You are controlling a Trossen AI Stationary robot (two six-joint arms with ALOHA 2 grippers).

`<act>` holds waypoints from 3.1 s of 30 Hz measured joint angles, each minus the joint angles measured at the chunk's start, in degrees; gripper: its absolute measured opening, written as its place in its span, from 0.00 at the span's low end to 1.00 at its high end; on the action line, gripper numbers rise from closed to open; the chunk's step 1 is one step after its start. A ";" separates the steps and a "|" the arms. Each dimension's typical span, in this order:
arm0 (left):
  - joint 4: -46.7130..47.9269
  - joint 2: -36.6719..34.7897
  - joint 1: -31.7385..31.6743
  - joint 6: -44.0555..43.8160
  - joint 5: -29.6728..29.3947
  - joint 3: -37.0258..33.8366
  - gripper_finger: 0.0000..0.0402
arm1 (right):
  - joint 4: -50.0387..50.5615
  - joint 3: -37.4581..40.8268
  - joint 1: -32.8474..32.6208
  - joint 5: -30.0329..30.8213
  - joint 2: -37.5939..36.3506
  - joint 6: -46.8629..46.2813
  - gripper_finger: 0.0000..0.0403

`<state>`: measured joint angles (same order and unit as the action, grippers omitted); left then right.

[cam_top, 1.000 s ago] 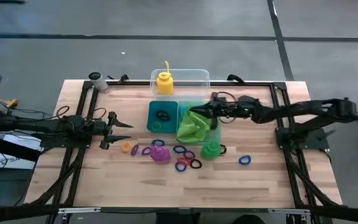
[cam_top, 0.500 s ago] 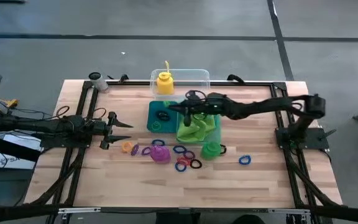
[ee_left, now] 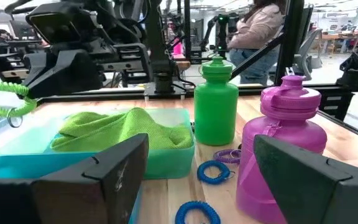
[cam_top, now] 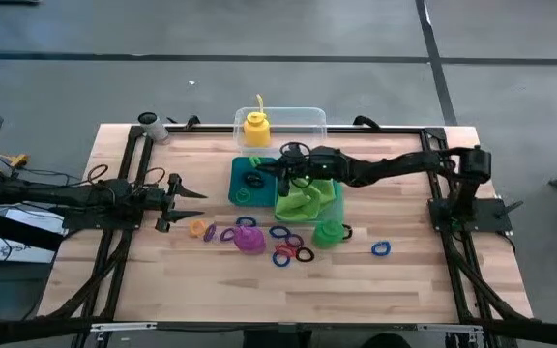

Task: Pick & Place Sports Items
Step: Put the green spring keychain into the blue bin, then put top orange spring keychain into the blue bin

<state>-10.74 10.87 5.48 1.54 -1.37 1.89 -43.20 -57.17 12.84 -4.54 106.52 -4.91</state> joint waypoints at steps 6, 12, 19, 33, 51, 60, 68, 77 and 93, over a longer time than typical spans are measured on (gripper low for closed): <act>0.00 0.00 0.02 0.00 -0.01 0.00 0.59 | 1.99 0.00 -0.40 0.22 0.00 0.06 0.00; 0.00 0.00 0.02 0.00 -0.02 0.00 0.59 | 5.40 0.00 -0.59 1.46 0.00 -2.82 0.00; 0.00 0.00 0.02 0.00 -0.02 0.00 0.59 | 6.56 0.00 -0.59 1.42 0.00 -6.29 0.08; 0.00 0.00 0.01 0.00 0.00 0.02 0.59 | 5.07 0.00 -1.97 1.40 0.00 -2.36 0.43; 0.00 -0.02 0.00 0.00 -0.02 0.00 0.59 | -0.73 -0.02 -3.26 1.18 0.00 -2.14 0.48; 0.00 0.00 0.00 0.00 -0.02 0.00 0.59 | -1.10 -0.02 -3.21 2.70 -1.56 2.03 0.48; 0.00 -0.02 0.02 -0.02 -0.01 0.00 0.59 | 8.41 -0.02 -3.36 5.09 -6.34 1.53 0.48; 0.00 -0.02 0.00 0.00 -0.02 0.02 0.59 | 21.23 -0.02 -5.27 12.83 -10.76 -2.25 0.48; 0.00 -0.02 0.01 0.00 0.00 0.01 0.59 | 40.44 0.00 -0.40 15.64 -19.83 -9.04 0.48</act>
<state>-10.74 10.85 5.48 1.54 -1.37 1.90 -2.76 -57.17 12.44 11.10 86.69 -13.95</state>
